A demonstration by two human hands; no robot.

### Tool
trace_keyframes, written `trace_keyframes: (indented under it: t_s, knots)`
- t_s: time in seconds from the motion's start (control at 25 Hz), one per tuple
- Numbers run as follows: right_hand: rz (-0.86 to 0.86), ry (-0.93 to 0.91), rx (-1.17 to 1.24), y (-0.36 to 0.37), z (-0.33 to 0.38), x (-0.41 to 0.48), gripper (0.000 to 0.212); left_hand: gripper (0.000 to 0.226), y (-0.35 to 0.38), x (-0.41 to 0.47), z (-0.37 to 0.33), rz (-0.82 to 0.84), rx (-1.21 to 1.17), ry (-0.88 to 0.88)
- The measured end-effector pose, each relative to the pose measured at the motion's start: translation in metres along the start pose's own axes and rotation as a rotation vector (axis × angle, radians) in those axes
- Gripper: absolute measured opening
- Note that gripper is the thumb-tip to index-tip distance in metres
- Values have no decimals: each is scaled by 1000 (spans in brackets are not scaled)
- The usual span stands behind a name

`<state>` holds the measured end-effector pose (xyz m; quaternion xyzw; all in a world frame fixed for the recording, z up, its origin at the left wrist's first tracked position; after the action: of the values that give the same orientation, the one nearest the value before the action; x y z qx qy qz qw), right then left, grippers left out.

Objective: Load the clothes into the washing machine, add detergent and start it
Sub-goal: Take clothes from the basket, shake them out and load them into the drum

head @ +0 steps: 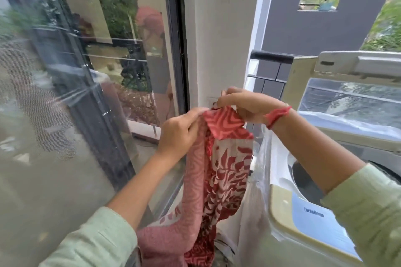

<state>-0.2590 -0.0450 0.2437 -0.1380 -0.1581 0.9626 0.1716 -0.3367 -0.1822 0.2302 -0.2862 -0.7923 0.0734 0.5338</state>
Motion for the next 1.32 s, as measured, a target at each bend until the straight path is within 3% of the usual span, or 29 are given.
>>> trace_keyframes:
  t_s: [0.12,0.24,0.32,0.4,0.44,0.52,0.56,0.72,0.84,0.92,0.96,1.0,1.04,1.12,1.16,1.2,1.28,1.32]
  knots:
    - [253,-42,480,19,-45,9,31,24,-15,0,6,-127,4,-74]
    - [251,-109,600,56,-92,20,50,32,-32,12,0,-259,-86,-110]
    - [167,-197,442,87,-121,19,53,27,-46,28,-3,-282,-119,-103]
    - [208,-211,117,132,-156,12,74,23,-62,40,-6,-312,-82,-99]
    - [206,-176,-68,151,-179,15,73,23,-69,44,-9,-319,-88,-97]
    - [75,-62,-324,158,-223,34,39,24,-82,53,-15,-298,-98,-72]
    - [-16,21,-339,149,-236,42,23,24,-88,57,-16,-271,-59,-70]
    - [-427,71,-172,70,-217,53,21,39,-112,47,32,15,246,-147]
    - [-640,-94,15,1,-137,30,23,68,-106,-5,69,505,523,-149]
    - [-698,-255,-6,-29,-71,7,24,53,-85,-43,97,872,749,-171]
    - [-702,-341,-64,-36,-40,-4,25,33,-74,-50,102,932,758,-164]
    - [-691,-431,-110,-37,-10,-14,26,26,-69,-49,101,830,605,-271]
    - [-678,-508,-145,-35,12,-21,26,32,-70,-37,95,554,337,-351]
    - [-672,-588,-216,-26,35,-30,27,23,-82,-24,85,-121,-348,-621]
    - [-679,-578,-267,-20,36,-31,29,25,-69,-24,73,-215,-631,-759]
    - [-682,-557,-310,-13,33,-29,34,33,-48,-23,61,-206,-820,-788]
    - [-666,-530,-355,2,25,-23,42,16,-12,-22,32,-45,-776,-747]
    - [-663,-524,-368,10,22,-20,44,27,-4,-22,22,-3,-627,-671]
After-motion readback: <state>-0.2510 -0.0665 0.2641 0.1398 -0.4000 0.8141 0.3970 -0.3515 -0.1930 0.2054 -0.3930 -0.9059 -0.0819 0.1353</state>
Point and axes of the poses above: each hand's wrist, its own x-axis towards the middle knuckle, its own y-axis out of the palm, z = x × y, the point moved 7 cm from there along x, towards the middle knuckle, and after that the axes turned 9 degrees about -x, right-handed, at the moved point
